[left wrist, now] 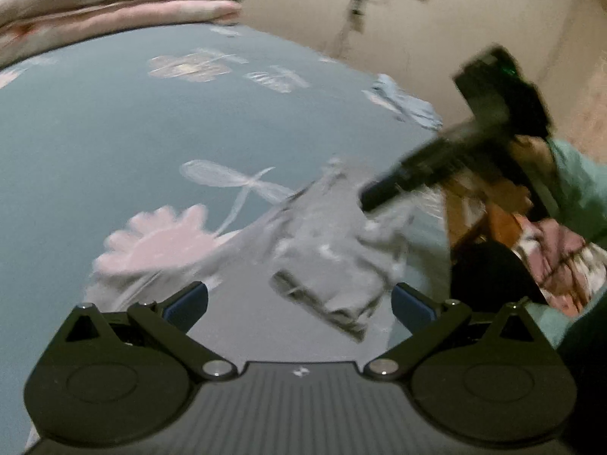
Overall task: Fold clothes
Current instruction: 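Fold the hem corner over the sweatshirt body and open the right gripper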
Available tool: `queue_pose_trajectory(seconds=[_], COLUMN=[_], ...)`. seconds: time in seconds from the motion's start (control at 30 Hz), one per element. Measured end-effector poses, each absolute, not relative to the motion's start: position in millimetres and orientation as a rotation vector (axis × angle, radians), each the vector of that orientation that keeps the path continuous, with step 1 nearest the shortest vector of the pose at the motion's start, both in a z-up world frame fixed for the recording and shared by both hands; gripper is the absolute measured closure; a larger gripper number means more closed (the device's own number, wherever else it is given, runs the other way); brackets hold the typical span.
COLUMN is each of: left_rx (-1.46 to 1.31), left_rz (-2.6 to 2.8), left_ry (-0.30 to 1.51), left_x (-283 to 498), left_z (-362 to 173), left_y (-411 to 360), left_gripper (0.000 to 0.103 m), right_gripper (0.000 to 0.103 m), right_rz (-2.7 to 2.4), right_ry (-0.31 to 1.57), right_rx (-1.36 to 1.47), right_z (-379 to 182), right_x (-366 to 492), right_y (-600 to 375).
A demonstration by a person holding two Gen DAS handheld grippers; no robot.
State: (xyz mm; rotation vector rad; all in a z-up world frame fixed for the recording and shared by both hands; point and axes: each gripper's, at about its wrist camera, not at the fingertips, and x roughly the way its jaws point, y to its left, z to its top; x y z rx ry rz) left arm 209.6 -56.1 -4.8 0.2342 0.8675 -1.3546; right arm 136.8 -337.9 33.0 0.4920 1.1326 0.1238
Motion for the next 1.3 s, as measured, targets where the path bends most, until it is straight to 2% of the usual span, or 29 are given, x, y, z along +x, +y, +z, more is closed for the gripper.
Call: queue_pose_trajectory(seconds=[0.2,0.33,0.43,0.53,0.6,0.67,0.87,1.03,1.1,1.17,1.3], left_rx=[0.309,0.341,0.363,0.383,0.391,0.391,0.351,0.448,0.485,0.512,0.472], left_rz=[-1.569,-1.637,-1.617,-1.597,-1.596,-1.586,-1.606,-1.590,-1.598,-1.611,-1.686], left_ry=[0.807,0.868,0.949,0.977,0.982,0.999,0.989,0.971,0.937,0.915,0.872], left_x=[190.3,184.1,184.0,182.2,180.3,180.0,180.4,173.1,167.4,162.5,155.1], left_z=[-14.7,-33.3,-51.6,-59.6,-59.6,-58.0,-46.0,-62.2,-60.0,-50.8,-40.0], left_y=[-129.5,-165.2,-175.3,-177.4,-178.4,-179.9,-173.2,-180.5,-180.1,-180.0,-180.5], left_gripper=[0.001,0.001,0.001,0.001,0.001,0.001,0.001,0.001,0.001,0.001,0.001], right_gripper=[0.067,0.068,0.068,0.072,0.079,0.081,0.073,0.072,0.069,0.060,0.059], right_rz=[-0.146,-0.183,-0.169,-0.175,-0.172,-0.197,-0.179,-0.192,-0.253,-0.310,-0.366], right_ry=[1.024,0.950,0.974,0.992,0.957,0.943,0.886,0.933,0.943,0.913,0.841], right_rx=[0.551,0.558,0.500,0.453,0.442,0.485,0.550,0.506,0.540,0.534,0.661], right_z=[24.8,7.0,-10.1,-30.8,-29.6,-28.1,-10.8,-31.4,-23.6,-7.2,9.6], right_x=[115.1,120.8,136.1,146.6,147.2,144.3,130.7,139.3,134.5,119.8,78.9], right_y=[-401.8,-415.3,-411.7,-411.5,-416.0,-423.6,-419.5,-411.2,-422.3,-430.5,-445.5])
